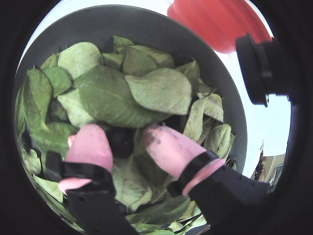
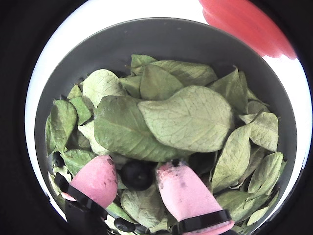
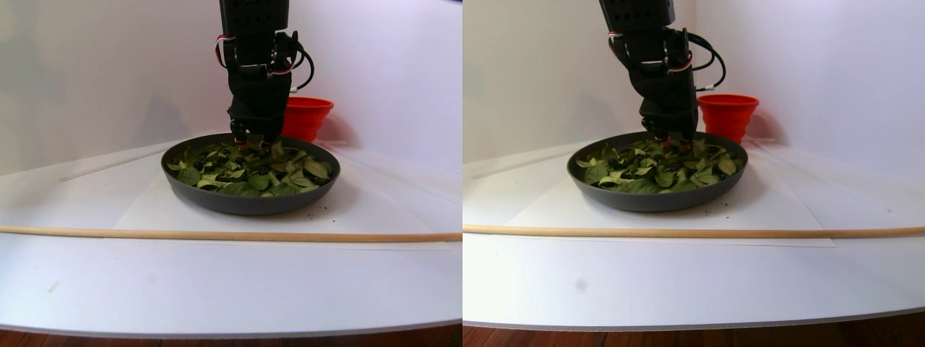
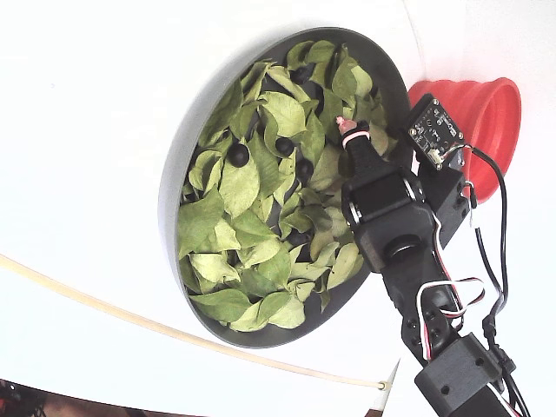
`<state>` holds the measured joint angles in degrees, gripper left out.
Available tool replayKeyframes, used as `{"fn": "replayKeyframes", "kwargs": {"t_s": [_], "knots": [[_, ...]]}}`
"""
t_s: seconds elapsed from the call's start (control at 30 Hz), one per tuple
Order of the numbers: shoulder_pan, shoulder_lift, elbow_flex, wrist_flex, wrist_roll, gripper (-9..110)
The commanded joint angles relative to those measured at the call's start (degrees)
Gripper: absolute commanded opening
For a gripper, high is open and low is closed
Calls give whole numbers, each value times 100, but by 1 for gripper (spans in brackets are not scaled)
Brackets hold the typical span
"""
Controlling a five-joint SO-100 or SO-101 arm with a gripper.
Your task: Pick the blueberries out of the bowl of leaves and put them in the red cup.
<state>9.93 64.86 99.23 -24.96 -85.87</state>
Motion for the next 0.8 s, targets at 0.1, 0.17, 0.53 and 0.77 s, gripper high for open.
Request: {"fn": "replayKeyframes", "kwargs": {"t_s": [0.1,0.17,0.53,0.77], "knots": [[0,70,-290,-176,-9,15],[0,26,-272,-229,-9,15],[-18,-35,-97,-299,-44,12],[-35,-26,0,-299,-44,10]]}}
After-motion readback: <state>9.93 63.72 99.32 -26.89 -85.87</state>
